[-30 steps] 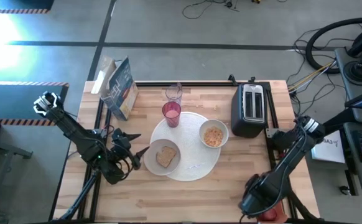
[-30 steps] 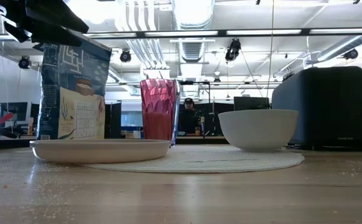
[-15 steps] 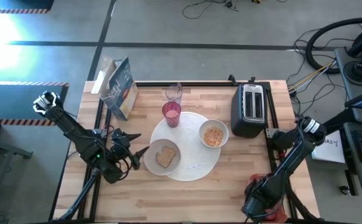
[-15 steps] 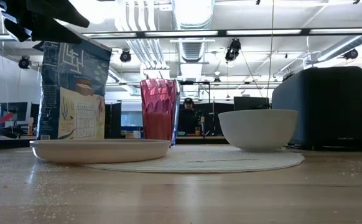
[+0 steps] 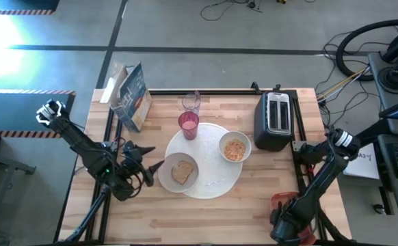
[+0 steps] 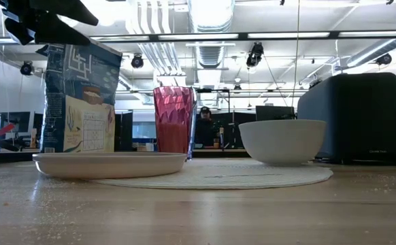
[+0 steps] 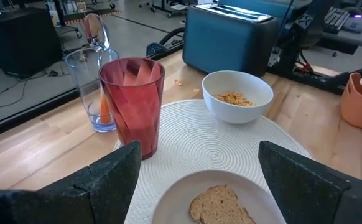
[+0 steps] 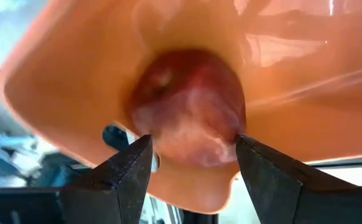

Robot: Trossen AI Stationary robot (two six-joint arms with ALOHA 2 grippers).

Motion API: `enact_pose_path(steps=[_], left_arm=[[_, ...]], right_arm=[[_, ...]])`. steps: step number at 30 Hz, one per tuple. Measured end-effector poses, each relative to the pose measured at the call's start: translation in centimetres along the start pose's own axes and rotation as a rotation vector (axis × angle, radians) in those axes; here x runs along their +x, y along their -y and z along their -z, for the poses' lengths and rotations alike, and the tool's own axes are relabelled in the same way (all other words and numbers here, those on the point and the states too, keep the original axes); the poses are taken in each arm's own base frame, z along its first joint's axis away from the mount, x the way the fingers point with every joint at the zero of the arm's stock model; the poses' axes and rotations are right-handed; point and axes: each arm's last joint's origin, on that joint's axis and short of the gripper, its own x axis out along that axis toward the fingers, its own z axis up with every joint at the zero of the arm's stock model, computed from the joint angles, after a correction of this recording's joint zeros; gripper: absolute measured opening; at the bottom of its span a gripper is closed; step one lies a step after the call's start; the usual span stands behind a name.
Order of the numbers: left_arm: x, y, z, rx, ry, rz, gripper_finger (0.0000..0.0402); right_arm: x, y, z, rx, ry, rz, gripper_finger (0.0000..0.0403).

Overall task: Arrange a breakfast setting
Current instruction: Put the apple on the white table mat to the bottom of the brown plate

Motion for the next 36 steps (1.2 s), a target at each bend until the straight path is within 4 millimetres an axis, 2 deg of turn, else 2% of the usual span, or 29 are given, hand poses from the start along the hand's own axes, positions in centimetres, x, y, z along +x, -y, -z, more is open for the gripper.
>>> enact_pose_path(steps=[7,20,27,36], left_arm=[[-0.2,-0.3,-0.5,-0.024,0.022,-0.001,0.0307],[-0.5,-0.6,-1.0,-0.025,0.036,0.002,0.0307],[-0.5,-0.6,-1.0,-0.032,0.038,0.004,0.0307],[-0.5,-0.6,-1.1,-0.037,0.047,0.001,0.0307]], right_arm=[[1.2,0.5,0.7,-0.085,-0.022,0.034,0.0221],[2.4,1.6,0.0,-0.193,-0.022,0.051,0.0221],[2.6,1.8,-0.2,-0.303,-0.006,0.054,0.0221],[2.7,1.8,-0.4,-0.34,0.086,0.08,0.0221]])
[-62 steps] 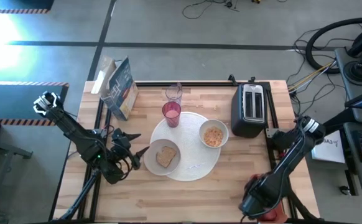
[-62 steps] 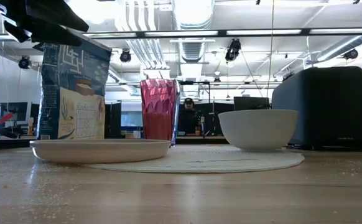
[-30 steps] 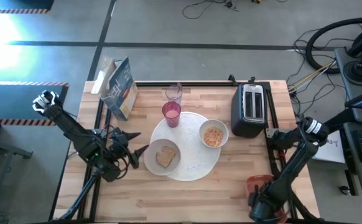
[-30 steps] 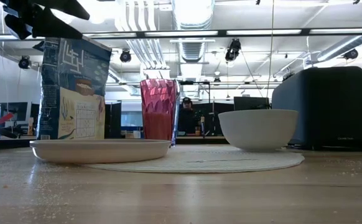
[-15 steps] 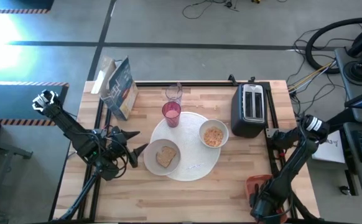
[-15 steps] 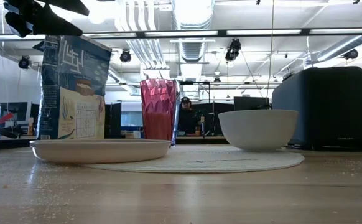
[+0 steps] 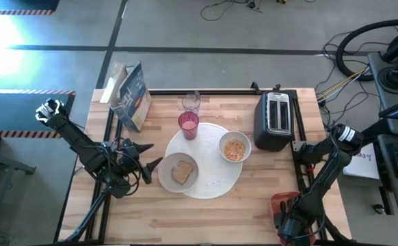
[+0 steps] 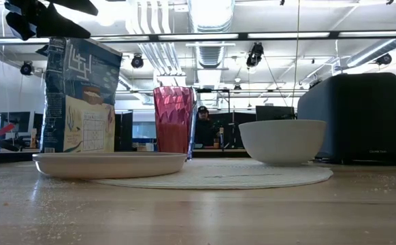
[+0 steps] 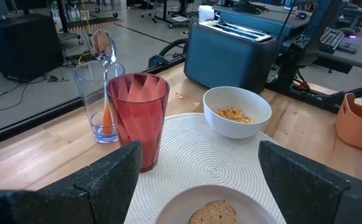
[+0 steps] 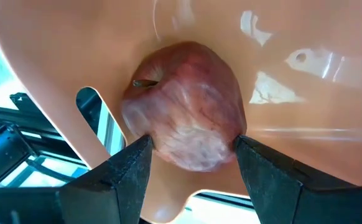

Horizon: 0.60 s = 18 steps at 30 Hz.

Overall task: Arrange a breakfast setting
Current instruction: Put the apple on the white table mat to the bottom of the brown plate

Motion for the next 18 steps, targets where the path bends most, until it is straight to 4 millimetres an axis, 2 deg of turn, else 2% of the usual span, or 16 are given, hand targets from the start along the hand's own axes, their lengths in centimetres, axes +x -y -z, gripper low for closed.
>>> enact_pose_path(steps=[18], left_arm=[[-0.02,-0.02,-0.08,-0.005,0.006,-0.002,0.0307]], right_arm=[[0.03,-0.06,-0.45,-0.046,0.119,0.027,0.0222]])
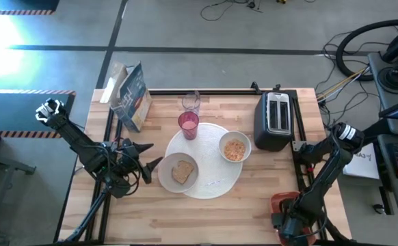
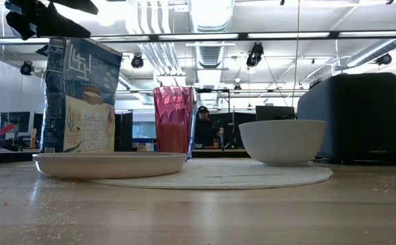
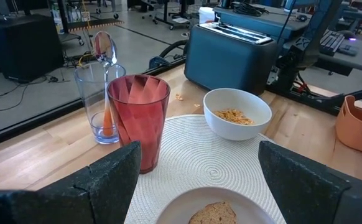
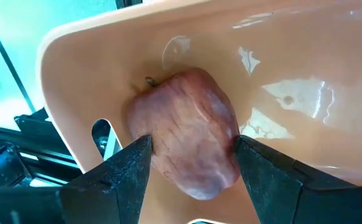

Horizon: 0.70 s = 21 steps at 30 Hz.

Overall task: Arrange a breakfast setting
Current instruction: Put the apple on the white table mat to the bottom of the brown plate

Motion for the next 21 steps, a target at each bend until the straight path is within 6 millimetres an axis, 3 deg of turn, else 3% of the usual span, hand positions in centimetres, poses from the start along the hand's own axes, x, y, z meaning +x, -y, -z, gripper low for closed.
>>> enact_pose_path(steps=[21], left_arm=[[0.0,0.0,0.0,-0.002,0.001,0.001,0.0307]], right_arm=[[1.0,0.8,0.1,-0.022,-0.047,-0.036,0.0215]])
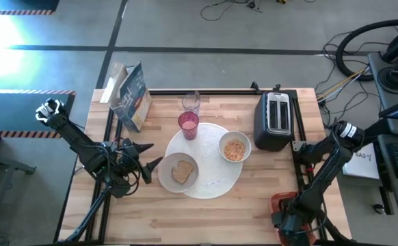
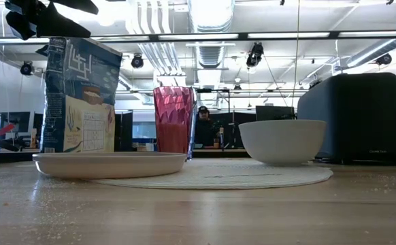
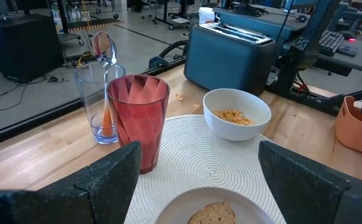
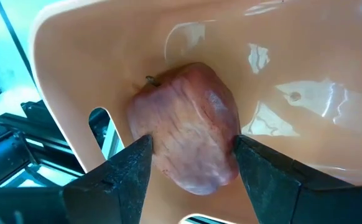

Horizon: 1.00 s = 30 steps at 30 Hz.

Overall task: Arrange a breakfast setting
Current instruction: Put the apple on the white table mat to the bottom of the brown plate

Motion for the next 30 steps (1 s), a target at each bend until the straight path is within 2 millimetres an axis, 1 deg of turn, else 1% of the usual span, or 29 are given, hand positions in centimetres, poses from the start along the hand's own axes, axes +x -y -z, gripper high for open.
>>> enact_pose_path(steps=[19,24,27,30], left_arm=[[0.0,0.02,-0.01,0.015,0.001,0.001,0.0307],[0.0,0.02,-0.01,0.015,0.001,0.001,0.0307],[0.0,0.02,-0.02,0.015,0.001,0.001,0.0307],[0.0,0.03,-0.02,0.015,0.001,0.001,0.0307]], right_arm=[[0.21,0.11,-0.04,-0.014,0.002,-0.015,0.0129],[0.22,0.14,-0.04,-0.013,0.004,-0.013,0.0098],[0.22,0.14,-0.04,0.019,0.004,-0.012,0.0083],[0.22,0.17,-0.03,0.072,0.004,-0.009,0.0078]])
